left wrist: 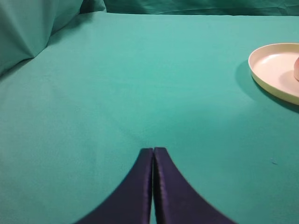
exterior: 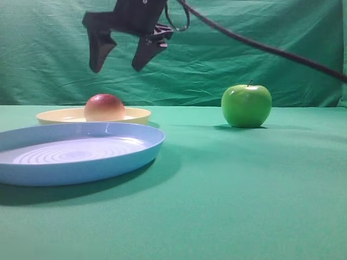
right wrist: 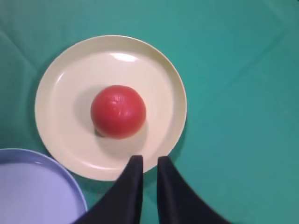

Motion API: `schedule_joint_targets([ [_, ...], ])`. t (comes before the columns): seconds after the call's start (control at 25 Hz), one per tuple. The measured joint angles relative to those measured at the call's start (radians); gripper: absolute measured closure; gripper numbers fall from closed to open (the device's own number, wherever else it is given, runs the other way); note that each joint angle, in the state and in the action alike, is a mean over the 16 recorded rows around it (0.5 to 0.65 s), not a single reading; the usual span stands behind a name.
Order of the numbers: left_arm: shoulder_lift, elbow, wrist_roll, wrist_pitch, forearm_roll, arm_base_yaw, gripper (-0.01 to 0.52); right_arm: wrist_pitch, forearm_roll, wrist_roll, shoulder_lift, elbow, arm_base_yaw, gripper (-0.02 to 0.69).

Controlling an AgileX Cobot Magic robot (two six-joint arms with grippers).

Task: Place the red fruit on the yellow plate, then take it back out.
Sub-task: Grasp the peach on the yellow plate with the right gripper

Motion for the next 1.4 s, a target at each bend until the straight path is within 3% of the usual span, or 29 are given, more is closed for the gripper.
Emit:
schedule_joint_targets([
  [0.16,0.0,0.0,0.0,0.0,0.0,0.0,0.514,0.097,-0.03,0.054,-0.095,-0.001,-0.009,0.593],
  [0.32,0.0,0.0,0.0,0.0,0.0,0.0,0.514,0.16,-0.053,0.104,-0.195,0.002,-0.014,0.657],
  [1.4,0.0,0.0,-0.002,0.0,0.0,0.0,0.514,0.224,-0.159,0.297,-0.805,0.453,-0.016,0.665],
])
